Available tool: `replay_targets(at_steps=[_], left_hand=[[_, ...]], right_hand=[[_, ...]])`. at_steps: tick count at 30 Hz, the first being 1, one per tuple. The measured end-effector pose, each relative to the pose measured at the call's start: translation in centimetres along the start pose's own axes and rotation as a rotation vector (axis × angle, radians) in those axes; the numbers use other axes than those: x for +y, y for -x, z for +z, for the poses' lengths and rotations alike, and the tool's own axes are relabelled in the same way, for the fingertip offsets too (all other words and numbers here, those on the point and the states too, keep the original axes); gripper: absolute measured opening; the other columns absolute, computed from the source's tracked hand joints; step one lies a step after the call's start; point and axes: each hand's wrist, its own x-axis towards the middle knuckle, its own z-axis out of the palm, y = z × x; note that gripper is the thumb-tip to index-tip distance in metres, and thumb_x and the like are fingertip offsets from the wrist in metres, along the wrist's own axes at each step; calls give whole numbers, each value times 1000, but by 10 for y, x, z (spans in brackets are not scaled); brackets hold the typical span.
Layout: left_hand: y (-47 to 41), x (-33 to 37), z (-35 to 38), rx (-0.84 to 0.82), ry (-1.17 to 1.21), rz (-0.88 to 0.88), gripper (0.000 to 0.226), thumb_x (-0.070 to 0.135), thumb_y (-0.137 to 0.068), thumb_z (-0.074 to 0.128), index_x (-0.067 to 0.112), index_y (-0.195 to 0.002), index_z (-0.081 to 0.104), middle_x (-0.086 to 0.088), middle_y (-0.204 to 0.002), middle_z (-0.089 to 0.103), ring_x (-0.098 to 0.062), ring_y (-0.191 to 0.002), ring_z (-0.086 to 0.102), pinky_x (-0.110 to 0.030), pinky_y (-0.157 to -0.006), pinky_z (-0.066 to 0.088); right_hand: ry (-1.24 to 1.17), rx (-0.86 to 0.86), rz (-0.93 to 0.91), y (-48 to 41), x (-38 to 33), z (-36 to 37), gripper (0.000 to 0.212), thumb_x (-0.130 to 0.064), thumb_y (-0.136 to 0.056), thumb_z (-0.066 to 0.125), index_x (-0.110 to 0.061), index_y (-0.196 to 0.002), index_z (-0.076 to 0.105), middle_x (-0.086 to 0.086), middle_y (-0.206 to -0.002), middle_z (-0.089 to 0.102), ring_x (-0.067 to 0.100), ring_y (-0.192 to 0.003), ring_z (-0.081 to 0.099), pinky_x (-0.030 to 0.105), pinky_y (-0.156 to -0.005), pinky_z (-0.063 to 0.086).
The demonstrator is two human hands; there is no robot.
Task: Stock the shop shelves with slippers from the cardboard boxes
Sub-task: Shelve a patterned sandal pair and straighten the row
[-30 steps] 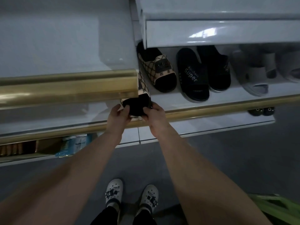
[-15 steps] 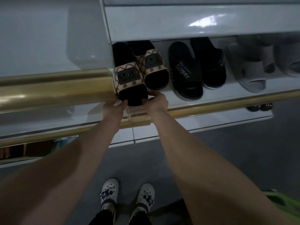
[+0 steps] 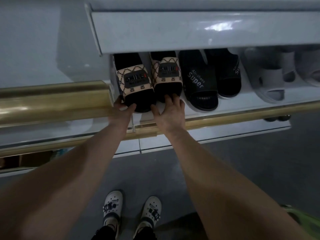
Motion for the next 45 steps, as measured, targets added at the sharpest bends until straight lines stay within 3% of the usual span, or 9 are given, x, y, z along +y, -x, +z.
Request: replay_targets(at_steps=[3, 6, 12, 17, 19, 35, 38, 42, 45], left_hand=[[3, -1, -2, -44, 20, -14, 57, 20, -79, 75, 23, -133, 55, -6, -122, 64, -22, -114, 60, -40, -104, 47], [2, -2, -3, -88, -10, -4, 54, 19, -77, 74, 28, -128, 59, -3, -115, 67, -21, -111, 62, -34, -100, 47], [12, 2, 2, -127, -173, 7, 42, 18, -84, 72, 7, -121, 56, -8, -120, 64, -23, -107, 61, -31, -91, 48], [46, 5, 6, -51, -197, 54, 71, 20, -80, 77, 8, -139, 40, -2, -112, 55, -17, -99, 57, -32, -92, 50], [65, 6, 8, -67, -212, 92, 66, 19, -79, 77, 10, -135, 43, -3, -112, 59, -17, -95, 58, -30, -87, 49], [222, -29, 39, -669, -548, 359, 37, 28, -83, 73, 30, -116, 57, 4, -119, 58, -11, -95, 62, -23, -73, 50], [260, -50, 54, -748, -643, 419, 38, 25, -82, 73, 22, -118, 61, -1, -117, 62, -16, -97, 63, -30, -90, 50], [321, -90, 78, -894, -759, 446, 38, 9, -84, 71, 5, -120, 61, -8, -107, 64, -16, -91, 59, -19, -79, 42], [361, -130, 97, -984, -811, 470, 38, 5, -82, 72, 4, -118, 61, -7, -99, 61, -17, -85, 57, -32, -87, 49]], right_hand=[[-34, 2, -5, 11, 6, 0, 61, -48, -93, 53, -15, -142, 43, 8, -147, 36, 30, -130, 34, 42, -113, 31], [-33, -50, -4, 14, 14, -7, 62, -44, -95, 54, -16, -148, 36, 9, -156, 28, 29, -144, 22, 41, -121, 21], [-128, -108, 89, 23, 20, -21, 73, -36, -97, 56, -14, -156, 19, 5, -165, 8, 25, -152, 8, 38, -124, 15], [-164, -51, 92, 59, 29, -37, 68, -24, -97, 56, -14, -155, 21, 5, -165, 10, 23, -151, 13, 39, -122, 22], [-160, -42, 101, 75, 32, -42, 63, -23, -97, 56, -13, -153, 27, 7, -164, 14, 24, -150, 17, 41, -119, 27], [-234, 153, 428, 263, 90, -76, 52, -24, -97, 57, -14, -146, 43, 8, -153, 40, 26, -139, 39, 34, -110, 34], [-280, 182, 552, 309, 110, -75, 49, -23, -96, 56, -14, -143, 47, 9, -147, 45, 30, -128, 48, 37, -103, 41], [-313, 205, 697, 381, 149, -69, 47, -19, -94, 58, -11, -140, 50, 14, -141, 50, 31, -127, 48, 31, -102, 36], [-338, 173, 787, 436, 184, -58, 50, -19, -92, 58, -12, -140, 49, 15, -137, 52, 32, -125, 49, 35, -102, 37]])
